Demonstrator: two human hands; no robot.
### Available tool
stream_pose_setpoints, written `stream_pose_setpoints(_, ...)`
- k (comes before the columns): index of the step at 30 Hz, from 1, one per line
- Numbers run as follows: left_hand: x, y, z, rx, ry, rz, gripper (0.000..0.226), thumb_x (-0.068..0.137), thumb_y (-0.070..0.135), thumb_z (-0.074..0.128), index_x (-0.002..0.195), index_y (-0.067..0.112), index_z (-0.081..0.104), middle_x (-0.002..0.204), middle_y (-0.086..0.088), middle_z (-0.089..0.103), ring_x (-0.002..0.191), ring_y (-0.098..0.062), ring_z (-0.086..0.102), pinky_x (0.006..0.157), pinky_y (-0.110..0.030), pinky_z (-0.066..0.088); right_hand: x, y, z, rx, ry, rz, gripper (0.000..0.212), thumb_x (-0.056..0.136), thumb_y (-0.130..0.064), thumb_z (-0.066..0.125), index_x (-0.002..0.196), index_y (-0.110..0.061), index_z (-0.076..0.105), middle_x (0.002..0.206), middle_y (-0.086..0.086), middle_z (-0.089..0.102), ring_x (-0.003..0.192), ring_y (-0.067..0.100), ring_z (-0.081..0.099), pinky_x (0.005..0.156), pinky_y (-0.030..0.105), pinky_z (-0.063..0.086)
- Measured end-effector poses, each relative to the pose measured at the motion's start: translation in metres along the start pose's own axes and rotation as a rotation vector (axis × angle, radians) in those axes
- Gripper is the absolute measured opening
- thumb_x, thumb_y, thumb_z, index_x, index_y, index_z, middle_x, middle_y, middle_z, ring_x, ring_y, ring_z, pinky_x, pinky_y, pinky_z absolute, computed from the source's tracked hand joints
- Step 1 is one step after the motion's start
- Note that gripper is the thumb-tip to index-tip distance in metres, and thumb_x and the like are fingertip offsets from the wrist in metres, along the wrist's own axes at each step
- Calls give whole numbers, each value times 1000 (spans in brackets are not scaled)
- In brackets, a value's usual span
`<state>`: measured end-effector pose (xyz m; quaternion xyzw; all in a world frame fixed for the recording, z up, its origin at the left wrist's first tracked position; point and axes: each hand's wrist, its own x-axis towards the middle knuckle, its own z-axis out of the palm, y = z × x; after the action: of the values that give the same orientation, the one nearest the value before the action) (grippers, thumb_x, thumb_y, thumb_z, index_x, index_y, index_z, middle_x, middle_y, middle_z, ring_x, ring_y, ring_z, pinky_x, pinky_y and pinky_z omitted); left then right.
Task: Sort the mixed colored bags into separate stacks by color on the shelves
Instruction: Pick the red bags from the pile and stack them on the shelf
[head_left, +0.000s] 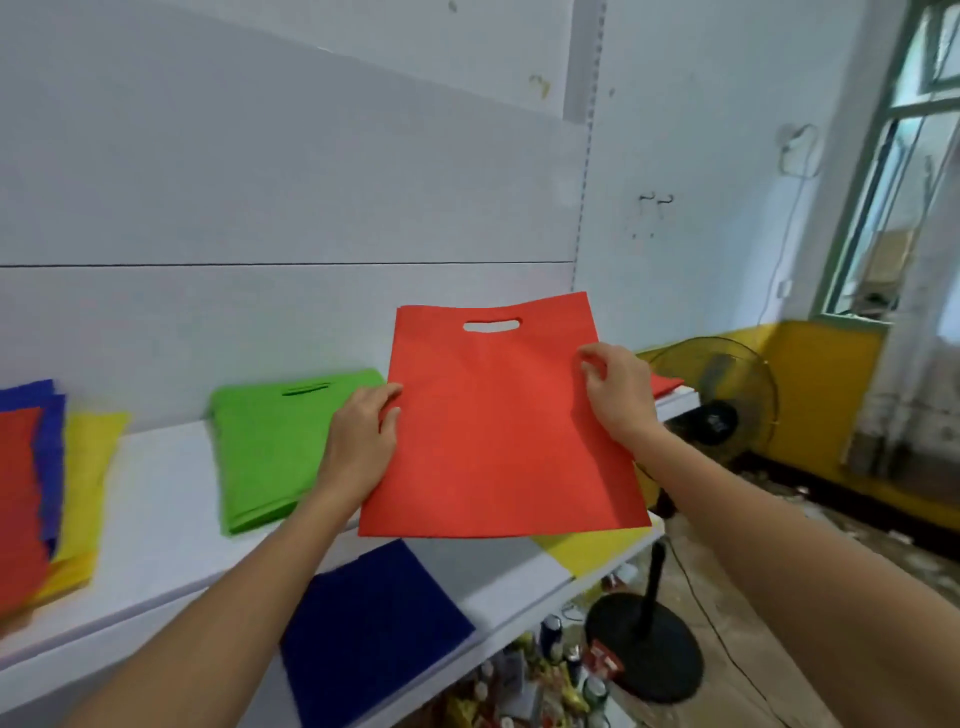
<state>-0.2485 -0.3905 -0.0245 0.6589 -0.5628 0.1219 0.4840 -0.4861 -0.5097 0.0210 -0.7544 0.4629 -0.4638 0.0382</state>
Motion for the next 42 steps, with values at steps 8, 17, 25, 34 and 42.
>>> stream_pose_setpoints(8,27,117,149,-214,-93,40,26,86,6,59,111,4,66,112,-13,66,99,-29,61,93,-30,39,4,146,-106,-206,107,225,33,91,-3,46,120,-4,60,123,16,60,116,30,53,100,32,34)
stream_pose_setpoints(17,85,178,282,-298,-214,205,28,86,-4,53,111,0,64,108,-19,62,102,-32,56,92,-30,39,62,251,-140,-282,214,295,31,92,-3,45,120,-3,60,121,17,60,114,29,52,98,29,33)
stream_pose_setpoints(25,168,193,372,-287,-204,191,27,87,-2,52,108,4,67,109,-15,63,102,-28,57,91,-32,42,168,320,-121,-330,226,291,33,92,-7,44,120,-6,60,123,13,60,115,28,53,98,31,38)
stream_pose_setpoints(34,217,134,386,-48,-113,66,31,87,-2,48,111,3,66,114,-15,63,106,-29,57,95,-32,39,270,340,-28,-196,26,150,29,88,-8,45,107,-3,66,115,18,64,109,33,55,93,38,43)
stream_pose_setpoints(42,220,108,355,180,63,-188,33,88,6,49,116,11,65,117,-8,61,106,-24,56,96,-35,42,340,326,64,-24,-233,-105,32,89,-12,46,113,2,61,118,22,58,111,35,53,94,39,43)
